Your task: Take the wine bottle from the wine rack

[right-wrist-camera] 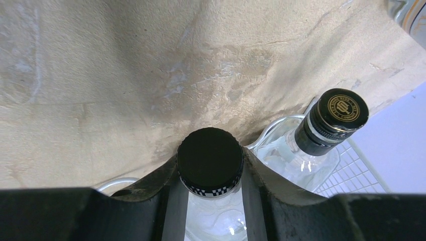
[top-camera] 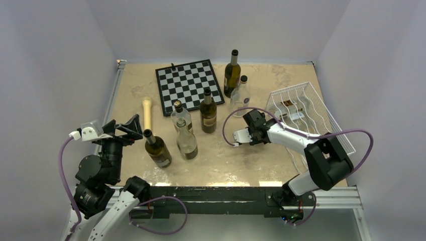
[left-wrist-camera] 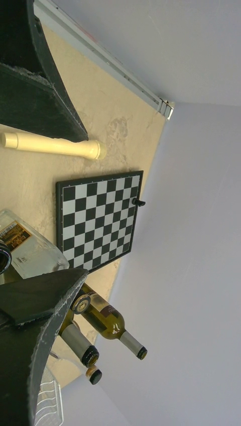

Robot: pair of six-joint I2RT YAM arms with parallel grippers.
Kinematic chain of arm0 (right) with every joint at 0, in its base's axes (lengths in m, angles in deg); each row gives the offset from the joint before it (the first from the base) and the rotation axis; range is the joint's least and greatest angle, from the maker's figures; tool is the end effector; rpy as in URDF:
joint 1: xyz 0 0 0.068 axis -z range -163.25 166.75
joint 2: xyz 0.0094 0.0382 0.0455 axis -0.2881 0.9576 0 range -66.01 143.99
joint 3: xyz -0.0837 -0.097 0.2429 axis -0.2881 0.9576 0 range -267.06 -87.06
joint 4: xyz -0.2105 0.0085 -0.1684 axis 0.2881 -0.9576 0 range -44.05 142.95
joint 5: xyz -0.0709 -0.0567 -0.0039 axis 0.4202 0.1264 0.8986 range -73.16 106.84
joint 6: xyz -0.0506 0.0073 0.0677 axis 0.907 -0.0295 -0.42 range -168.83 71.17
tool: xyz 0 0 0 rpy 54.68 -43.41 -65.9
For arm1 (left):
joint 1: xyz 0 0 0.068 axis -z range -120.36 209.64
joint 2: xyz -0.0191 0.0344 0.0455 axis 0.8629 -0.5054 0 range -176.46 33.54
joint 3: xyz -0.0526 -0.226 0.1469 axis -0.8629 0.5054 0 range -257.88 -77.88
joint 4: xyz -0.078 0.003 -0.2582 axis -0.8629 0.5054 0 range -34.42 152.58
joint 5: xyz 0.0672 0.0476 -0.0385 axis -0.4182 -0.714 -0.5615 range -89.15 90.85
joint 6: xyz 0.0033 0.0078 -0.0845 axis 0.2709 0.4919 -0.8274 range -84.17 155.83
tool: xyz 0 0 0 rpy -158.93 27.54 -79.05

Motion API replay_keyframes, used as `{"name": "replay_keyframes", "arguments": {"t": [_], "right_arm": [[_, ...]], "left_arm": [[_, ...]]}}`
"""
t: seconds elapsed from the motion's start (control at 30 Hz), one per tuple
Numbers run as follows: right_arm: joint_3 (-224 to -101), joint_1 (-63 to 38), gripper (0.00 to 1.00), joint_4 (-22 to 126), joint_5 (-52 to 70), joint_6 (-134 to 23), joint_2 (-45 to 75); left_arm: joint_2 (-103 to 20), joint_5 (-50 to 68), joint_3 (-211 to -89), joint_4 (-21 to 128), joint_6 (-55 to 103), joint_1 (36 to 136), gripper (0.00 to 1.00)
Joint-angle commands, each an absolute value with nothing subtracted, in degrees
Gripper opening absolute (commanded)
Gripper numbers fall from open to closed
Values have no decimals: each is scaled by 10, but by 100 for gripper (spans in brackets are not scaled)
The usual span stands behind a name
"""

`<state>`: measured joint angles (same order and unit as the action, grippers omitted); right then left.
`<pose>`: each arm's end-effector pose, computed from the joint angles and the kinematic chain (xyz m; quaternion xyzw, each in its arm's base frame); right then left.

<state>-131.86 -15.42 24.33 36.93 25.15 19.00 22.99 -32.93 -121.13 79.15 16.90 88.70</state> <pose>0.2518 0.1281 0.1260 -0.7545 0.6072 -0.2247 0.1077 0.0849 0.0002 0.3714 -0.1655 0.6377 -0.1240 0.7420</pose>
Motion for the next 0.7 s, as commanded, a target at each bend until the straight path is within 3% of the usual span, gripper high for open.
{"name": "replay_keyframes", "arguments": {"t": [0.0, 0.67], "right_arm": [[-1337, -173, 37, 192, 343, 199, 200], [-1357, -219, 37, 160, 341, 181, 200]], "left_arm": [[227, -324, -1212, 771, 163, 890, 100], [226, -324, -1212, 772, 163, 890, 100]]}}
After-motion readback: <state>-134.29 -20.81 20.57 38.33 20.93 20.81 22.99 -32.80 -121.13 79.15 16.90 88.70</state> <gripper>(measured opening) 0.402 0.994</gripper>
